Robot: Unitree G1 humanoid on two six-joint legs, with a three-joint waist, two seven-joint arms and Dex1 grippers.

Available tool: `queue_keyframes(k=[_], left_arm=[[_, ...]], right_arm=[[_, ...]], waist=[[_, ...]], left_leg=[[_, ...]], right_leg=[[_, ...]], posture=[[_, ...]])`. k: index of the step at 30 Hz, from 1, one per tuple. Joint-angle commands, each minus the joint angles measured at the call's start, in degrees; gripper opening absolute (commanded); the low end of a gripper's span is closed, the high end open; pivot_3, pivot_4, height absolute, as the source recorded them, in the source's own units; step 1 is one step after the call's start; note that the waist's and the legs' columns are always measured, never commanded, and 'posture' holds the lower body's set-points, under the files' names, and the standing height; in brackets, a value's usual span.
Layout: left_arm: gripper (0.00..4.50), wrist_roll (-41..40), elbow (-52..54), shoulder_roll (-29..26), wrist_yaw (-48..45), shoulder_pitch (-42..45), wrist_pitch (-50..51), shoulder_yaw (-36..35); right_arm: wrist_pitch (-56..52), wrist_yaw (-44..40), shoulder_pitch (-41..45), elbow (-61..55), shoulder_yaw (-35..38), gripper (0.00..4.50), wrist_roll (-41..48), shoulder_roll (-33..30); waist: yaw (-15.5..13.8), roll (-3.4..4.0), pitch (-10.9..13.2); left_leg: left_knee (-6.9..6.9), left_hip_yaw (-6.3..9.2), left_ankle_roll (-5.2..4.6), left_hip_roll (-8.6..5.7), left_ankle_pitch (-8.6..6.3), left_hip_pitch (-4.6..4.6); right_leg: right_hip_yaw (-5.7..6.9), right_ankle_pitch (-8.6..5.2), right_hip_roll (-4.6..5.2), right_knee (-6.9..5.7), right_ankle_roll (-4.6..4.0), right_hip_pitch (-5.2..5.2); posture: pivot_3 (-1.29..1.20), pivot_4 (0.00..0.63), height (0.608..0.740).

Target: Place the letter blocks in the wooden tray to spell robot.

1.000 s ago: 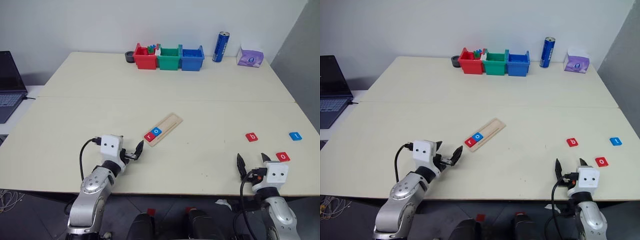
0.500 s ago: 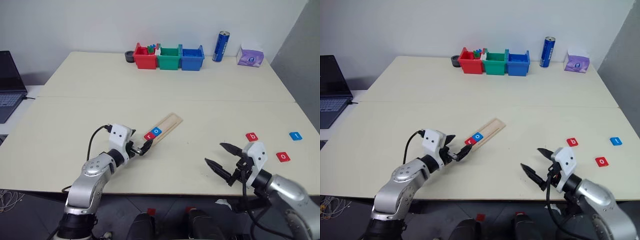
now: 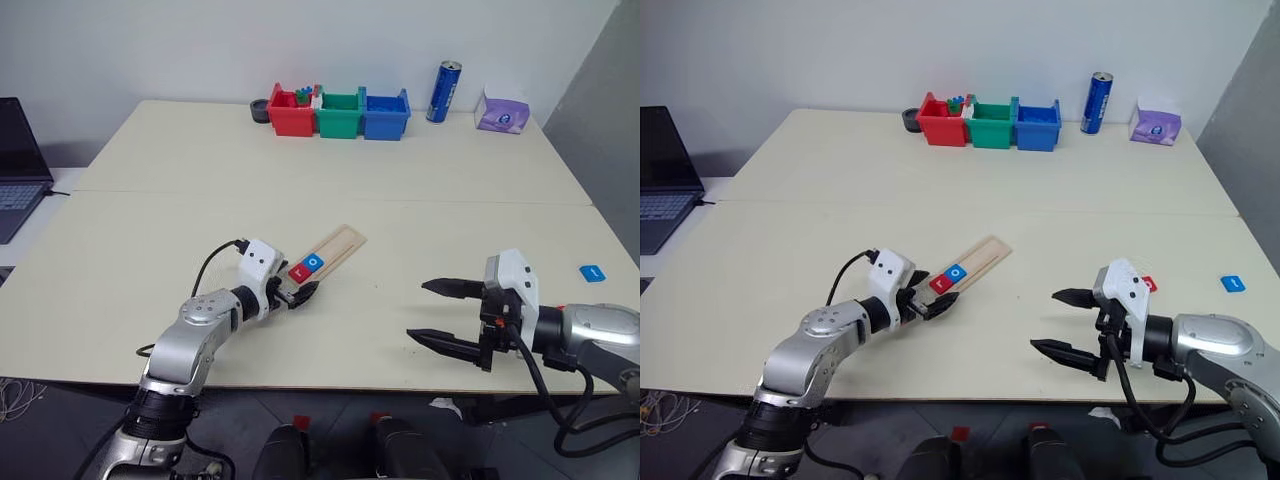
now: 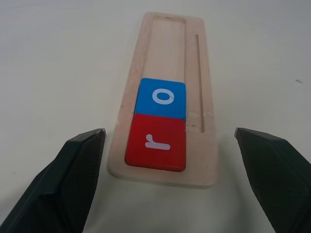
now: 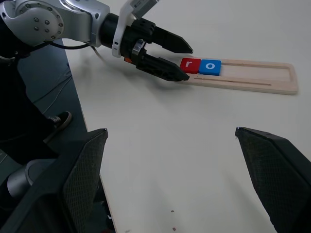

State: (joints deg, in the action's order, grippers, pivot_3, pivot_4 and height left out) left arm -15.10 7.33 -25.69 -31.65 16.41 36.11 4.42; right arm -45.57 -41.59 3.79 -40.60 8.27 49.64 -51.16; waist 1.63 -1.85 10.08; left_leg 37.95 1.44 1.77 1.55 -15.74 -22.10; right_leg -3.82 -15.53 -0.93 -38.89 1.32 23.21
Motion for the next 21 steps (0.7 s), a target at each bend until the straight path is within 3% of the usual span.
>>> queue_keyframes(k=[1, 21], left_arm=[[4.5, 1.57, -1.11, -0.54, -0.12, 1.44, 0.11, 1.0], [4.5, 3.95, -4.44, -0.27, -3.93, 6.1, 4.5, 5.51]], right_arm=[[0.11, -0.13, 1.03, -2.44, 1.63, 4.47, 1.67, -0.31], [-0.87, 1.16, 0.47, -5.63, 3.45, 4.47, 7.54, -1.06]], waist=[[0.0, 0.0, 0.0], [-0.14, 0.01, -0.01]], left_leg=[[0.0, 0.0, 0.0, 0.0, 0.0, 0.0], [0.02, 0.01, 0.0, 0.03, 0.0, 0.01]], right_leg=[[0.0, 0.0, 0.0, 0.0, 0.0, 0.0], [0.02, 0.01, 0.03, -0.03, 0.02, -0.01]], posture=[[0.0, 0.15, 0.74], [0.0, 0.15, 0.74]])
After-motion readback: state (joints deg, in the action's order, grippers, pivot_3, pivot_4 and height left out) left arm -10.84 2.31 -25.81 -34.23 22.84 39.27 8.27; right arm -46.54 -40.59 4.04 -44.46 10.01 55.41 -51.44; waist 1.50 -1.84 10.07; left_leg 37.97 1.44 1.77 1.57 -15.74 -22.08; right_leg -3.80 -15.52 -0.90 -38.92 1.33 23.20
